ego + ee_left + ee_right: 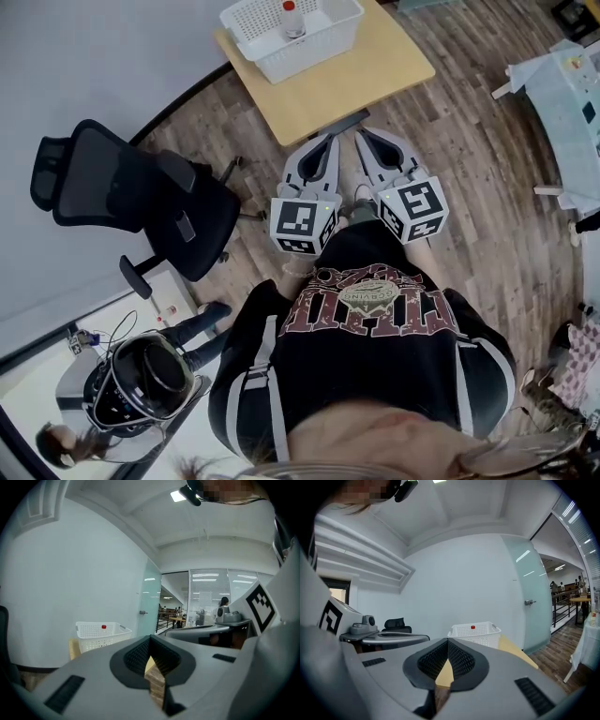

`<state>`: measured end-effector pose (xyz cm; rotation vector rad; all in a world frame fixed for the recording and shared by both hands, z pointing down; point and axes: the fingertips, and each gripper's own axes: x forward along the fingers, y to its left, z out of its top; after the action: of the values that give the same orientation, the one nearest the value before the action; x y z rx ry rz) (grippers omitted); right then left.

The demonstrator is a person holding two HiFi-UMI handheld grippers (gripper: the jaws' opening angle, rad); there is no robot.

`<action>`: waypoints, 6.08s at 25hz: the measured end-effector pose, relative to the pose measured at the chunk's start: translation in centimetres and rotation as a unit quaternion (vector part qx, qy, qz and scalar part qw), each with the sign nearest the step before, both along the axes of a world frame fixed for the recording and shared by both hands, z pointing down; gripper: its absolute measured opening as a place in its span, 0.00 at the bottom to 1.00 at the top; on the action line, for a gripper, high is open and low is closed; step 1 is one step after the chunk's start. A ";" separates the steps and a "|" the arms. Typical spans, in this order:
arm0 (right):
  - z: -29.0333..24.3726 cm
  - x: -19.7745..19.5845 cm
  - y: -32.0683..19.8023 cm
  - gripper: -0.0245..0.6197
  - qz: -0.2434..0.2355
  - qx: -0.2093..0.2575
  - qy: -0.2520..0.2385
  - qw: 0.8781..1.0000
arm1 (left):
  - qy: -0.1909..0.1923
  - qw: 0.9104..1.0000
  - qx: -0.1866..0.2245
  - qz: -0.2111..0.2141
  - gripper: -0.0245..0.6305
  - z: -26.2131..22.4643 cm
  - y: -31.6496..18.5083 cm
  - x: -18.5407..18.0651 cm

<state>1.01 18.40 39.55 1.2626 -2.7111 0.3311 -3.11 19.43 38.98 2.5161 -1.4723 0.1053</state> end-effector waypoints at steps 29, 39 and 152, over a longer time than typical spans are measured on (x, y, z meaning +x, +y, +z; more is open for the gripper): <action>-1.4 5.6 -11.6 0.06 -0.071 0.015 -0.006 0.997 | -0.012 0.997 0.009 -0.069 0.11 -1.1 -11.1 5.9; -0.9 5.3 -13.3 0.06 -0.070 0.007 -0.010 0.997 | -0.014 0.997 0.005 -0.075 0.11 -0.9 -12.9 5.1; 6.4 -12.4 -42.5 0.07 -0.210 -0.069 0.065 0.973 | -0.002 0.975 -0.062 -0.213 0.11 4.1 -39.4 -12.3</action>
<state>-11.36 -24.11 45.93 0.6265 -2.6949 0.3625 -15.36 -20.00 43.03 2.0512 -1.9044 0.1258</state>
